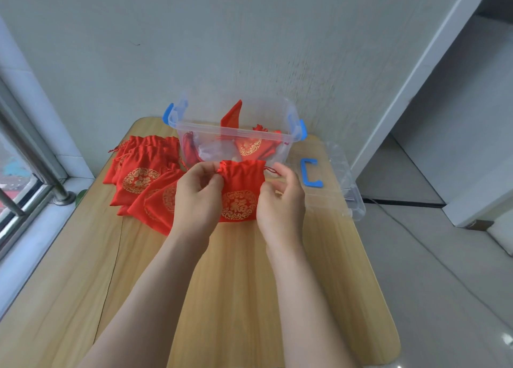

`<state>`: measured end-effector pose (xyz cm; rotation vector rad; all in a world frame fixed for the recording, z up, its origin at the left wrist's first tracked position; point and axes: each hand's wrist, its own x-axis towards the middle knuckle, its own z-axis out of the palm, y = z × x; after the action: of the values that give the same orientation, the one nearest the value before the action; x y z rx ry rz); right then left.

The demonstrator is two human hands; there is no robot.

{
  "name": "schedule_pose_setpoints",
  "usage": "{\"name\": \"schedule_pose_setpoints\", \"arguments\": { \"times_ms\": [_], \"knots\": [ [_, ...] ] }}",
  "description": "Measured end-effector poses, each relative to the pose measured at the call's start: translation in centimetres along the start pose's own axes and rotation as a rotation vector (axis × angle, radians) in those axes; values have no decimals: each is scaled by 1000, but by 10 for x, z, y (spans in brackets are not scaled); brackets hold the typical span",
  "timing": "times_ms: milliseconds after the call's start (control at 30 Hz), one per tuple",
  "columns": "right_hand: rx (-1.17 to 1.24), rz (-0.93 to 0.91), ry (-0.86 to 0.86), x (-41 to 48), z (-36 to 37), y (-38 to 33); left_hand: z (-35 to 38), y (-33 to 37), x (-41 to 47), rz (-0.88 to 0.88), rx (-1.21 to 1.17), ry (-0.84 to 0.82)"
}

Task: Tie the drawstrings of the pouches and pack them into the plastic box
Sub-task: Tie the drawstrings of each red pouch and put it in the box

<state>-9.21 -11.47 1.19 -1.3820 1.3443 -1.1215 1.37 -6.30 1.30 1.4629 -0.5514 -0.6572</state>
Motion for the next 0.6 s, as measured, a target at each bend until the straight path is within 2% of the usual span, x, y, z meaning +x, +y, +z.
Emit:
{"name": "schedule_pose_setpoints", "arguments": {
  "times_ms": [300,500,600],
  "knots": [
    [141,47,48,24,-13,-2,14,-6,14,41,-21,-56],
    [132,10,-8,24,-5,-4,21,-4,9,92,3,-9],
    [114,-3,-34,21,-6,-5,17,-6,7,132,90,52]
  ]
}}
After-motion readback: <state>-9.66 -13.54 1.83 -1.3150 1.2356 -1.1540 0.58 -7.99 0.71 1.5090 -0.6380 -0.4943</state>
